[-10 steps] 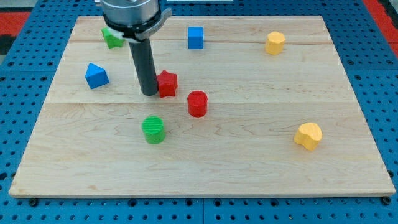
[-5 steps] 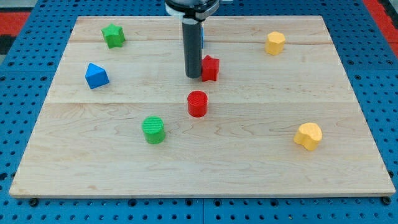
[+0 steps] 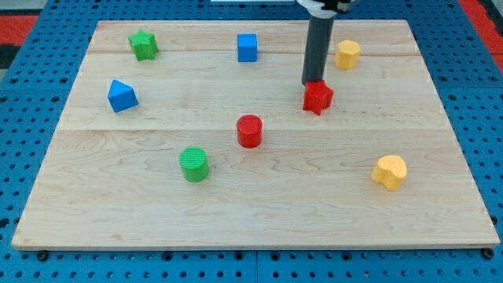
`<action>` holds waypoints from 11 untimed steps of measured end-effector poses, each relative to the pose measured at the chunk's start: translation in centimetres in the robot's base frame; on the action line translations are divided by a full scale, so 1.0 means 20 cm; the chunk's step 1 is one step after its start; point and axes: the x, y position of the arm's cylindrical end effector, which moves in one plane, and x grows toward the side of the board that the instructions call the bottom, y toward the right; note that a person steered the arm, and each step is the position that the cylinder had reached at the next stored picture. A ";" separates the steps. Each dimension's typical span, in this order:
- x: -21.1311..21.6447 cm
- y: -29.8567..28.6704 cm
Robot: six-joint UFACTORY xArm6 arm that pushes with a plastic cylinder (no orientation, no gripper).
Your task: Drag the red star towards downside of yellow hexagon
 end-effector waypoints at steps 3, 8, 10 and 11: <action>0.29 -0.06; 0.33 -0.18; 0.41 -0.16; 0.56 -0.15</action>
